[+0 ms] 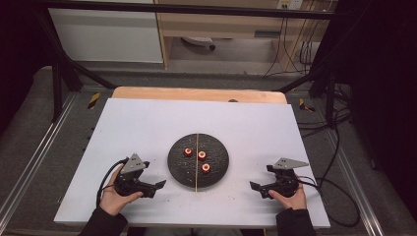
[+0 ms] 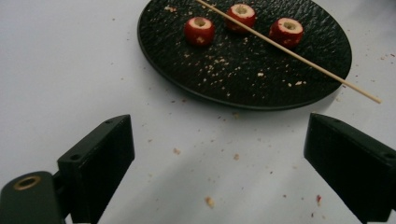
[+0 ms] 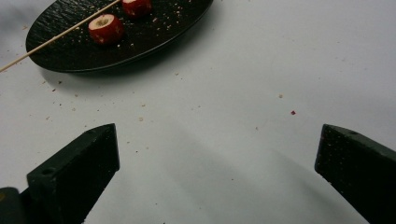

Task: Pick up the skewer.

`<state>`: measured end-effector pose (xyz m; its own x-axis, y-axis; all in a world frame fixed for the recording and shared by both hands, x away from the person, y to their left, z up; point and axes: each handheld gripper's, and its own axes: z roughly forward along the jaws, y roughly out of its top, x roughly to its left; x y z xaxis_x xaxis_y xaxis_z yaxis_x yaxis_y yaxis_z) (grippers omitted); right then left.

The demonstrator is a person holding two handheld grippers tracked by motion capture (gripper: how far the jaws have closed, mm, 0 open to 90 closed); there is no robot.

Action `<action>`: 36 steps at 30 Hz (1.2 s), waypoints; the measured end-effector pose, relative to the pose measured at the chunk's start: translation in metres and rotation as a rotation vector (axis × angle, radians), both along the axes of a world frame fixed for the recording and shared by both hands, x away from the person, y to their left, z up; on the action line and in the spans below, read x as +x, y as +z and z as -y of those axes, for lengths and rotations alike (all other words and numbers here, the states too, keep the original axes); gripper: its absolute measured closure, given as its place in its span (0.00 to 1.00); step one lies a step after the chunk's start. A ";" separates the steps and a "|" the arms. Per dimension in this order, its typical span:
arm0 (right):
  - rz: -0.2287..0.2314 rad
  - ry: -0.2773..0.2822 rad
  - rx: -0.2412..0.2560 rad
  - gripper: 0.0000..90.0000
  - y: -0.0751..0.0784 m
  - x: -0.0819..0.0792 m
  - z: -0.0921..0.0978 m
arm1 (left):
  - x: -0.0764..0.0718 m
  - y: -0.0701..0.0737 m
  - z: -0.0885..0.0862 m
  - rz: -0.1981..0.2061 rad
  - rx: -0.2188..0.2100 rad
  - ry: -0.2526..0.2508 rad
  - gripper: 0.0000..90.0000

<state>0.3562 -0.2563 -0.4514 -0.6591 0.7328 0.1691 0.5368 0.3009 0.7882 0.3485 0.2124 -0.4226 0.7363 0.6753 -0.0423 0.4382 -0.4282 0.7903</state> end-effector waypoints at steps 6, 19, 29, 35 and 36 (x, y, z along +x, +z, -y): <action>0.000 0.002 -0.002 0.01 0.000 0.000 0.000 | 0.001 0.004 0.019 -0.008 -0.003 -0.024 0.20; -0.005 0.003 -0.009 0.01 -0.001 0.000 -0.001 | 0.005 0.008 0.054 -0.023 0.007 -0.054 0.50; -0.009 0.005 -0.013 0.01 -0.001 0.000 -0.001 | 0.009 0.010 0.075 -0.069 0.016 -0.057 0.72; -0.009 0.006 -0.015 0.01 -0.001 0.000 -0.001 | 0.012 0.008 0.086 -0.088 0.015 -0.062 0.81; -0.008 0.007 -0.014 0.01 -0.001 0.000 -0.001 | 0.012 0.008 0.088 -0.092 0.013 -0.063 0.84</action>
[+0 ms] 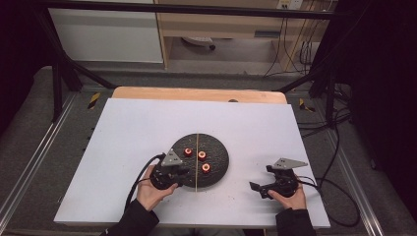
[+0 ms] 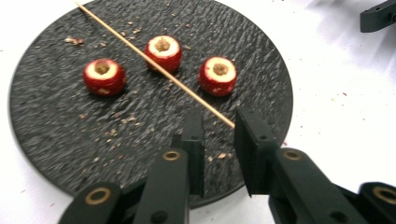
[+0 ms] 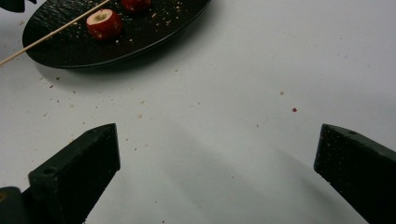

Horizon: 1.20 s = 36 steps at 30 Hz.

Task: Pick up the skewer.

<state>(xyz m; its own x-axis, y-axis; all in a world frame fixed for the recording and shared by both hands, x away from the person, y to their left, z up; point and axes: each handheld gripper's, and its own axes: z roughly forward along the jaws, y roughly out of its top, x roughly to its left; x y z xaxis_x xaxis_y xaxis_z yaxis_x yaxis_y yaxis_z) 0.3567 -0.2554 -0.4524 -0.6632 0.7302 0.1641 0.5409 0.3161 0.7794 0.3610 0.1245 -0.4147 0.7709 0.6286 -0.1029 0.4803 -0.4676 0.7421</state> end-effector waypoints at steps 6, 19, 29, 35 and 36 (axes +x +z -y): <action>-0.001 0.000 -0.002 0.01 0.000 0.000 0.000 | 0.002 -0.003 0.011 -0.016 0.005 0.001 0.93; 0.000 0.001 0.000 0.01 0.000 0.000 0.000 | 0.003 -0.012 0.030 -0.031 0.026 -0.026 1.00; 0.001 0.001 -0.001 0.01 0.000 0.000 0.000 | 0.000 -0.013 0.030 -0.034 0.048 -0.045 1.00; 0.000 0.000 0.000 0.01 0.000 0.000 0.000 | -0.002 -0.013 0.020 -0.032 0.065 -0.036 1.00; 0.002 0.002 -0.002 0.01 0.000 0.000 0.001 | -0.002 -0.013 0.017 -0.031 0.067 -0.032 1.00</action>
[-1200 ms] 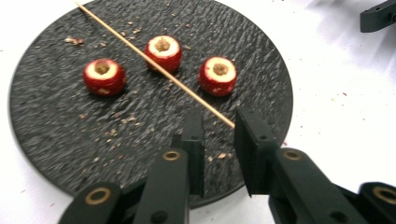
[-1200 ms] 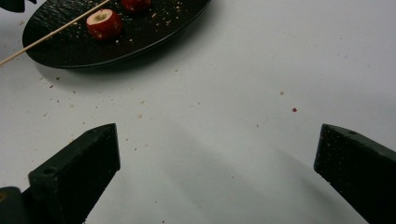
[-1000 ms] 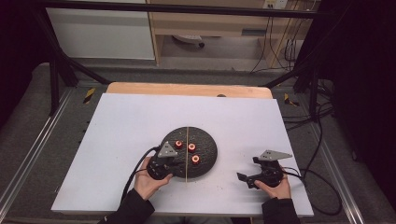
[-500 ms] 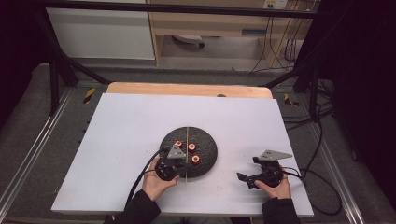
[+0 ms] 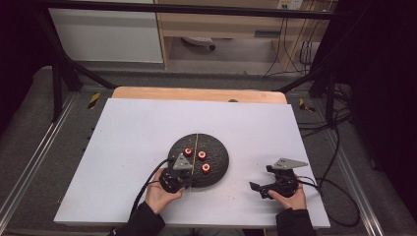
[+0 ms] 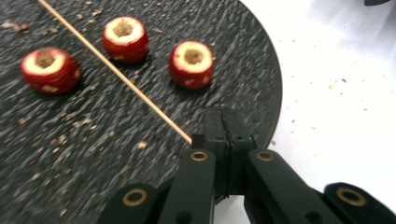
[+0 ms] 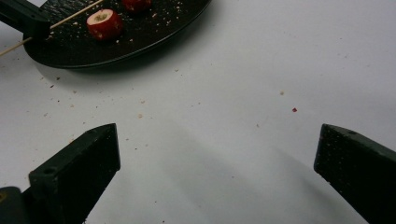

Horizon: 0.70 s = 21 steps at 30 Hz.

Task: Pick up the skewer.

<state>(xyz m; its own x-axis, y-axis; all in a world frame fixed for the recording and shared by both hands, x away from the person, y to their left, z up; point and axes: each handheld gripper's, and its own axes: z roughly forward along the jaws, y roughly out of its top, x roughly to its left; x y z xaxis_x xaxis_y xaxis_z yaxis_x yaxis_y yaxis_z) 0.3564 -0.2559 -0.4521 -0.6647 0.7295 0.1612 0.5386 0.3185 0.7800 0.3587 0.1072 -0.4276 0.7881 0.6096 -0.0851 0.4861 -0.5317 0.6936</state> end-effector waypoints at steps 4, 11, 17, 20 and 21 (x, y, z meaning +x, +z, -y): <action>-0.005 -0.004 0.003 0.01 0.000 0.000 0.000 | -0.001 0.000 -0.010 0.005 0.011 0.017 1.00; -0.001 -0.003 0.000 0.01 0.000 0.000 0.000 | 0.001 -0.001 -0.024 0.015 0.028 0.047 1.00; -0.003 -0.006 0.001 0.01 0.000 0.000 0.000 | 0.004 0.000 -0.032 0.021 0.041 0.061 1.00; -0.005 -0.006 0.000 0.01 0.000 0.000 0.000 | 0.004 0.001 -0.033 0.022 0.038 0.063 1.00; -0.005 -0.006 0.000 0.01 0.000 0.000 0.000 | 0.004 0.002 -0.033 0.024 0.035 0.065 1.00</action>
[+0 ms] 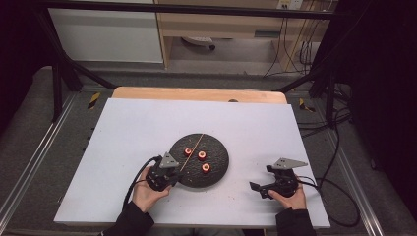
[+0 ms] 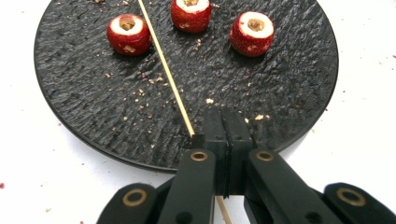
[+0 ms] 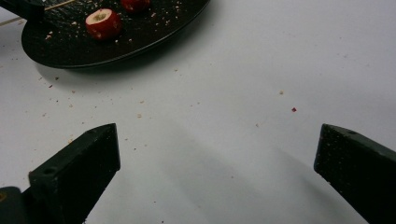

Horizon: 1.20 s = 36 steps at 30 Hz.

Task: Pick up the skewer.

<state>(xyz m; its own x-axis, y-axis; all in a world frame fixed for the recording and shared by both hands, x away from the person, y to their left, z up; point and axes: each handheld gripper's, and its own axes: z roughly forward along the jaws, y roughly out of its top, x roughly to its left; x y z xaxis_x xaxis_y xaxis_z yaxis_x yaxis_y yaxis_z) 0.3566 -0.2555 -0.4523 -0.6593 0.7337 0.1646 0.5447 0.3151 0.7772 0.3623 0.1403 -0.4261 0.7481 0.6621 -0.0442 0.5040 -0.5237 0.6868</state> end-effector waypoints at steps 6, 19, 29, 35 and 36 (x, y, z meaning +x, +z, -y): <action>0.006 0.002 0.002 0.01 0.000 0.000 0.001 | 0.003 0.014 -0.001 0.011 0.001 0.004 0.89; 0.000 0.002 0.002 0.01 0.000 0.000 0.000 | 0.034 0.018 0.013 -0.074 0.098 0.070 0.53; 0.000 0.002 0.000 0.01 0.000 0.001 0.000 | 0.038 0.013 0.024 -0.123 0.178 0.101 0.67; -0.001 0.003 0.001 0.01 0.000 0.001 0.000 | 0.039 0.011 0.029 -0.136 0.199 0.105 0.77; -0.002 0.004 0.000 0.01 0.000 0.001 0.000 | 0.039 0.011 0.030 -0.135 0.203 0.106 0.79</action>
<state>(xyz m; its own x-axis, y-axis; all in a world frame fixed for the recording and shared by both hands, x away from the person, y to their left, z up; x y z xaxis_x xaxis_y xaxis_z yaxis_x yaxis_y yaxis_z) 0.3574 -0.2554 -0.4526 -0.6618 0.7311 0.1659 0.5446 0.3168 0.7766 0.4016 0.1104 -0.4149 0.6706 0.7418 0.0034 0.6431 -0.5836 0.4958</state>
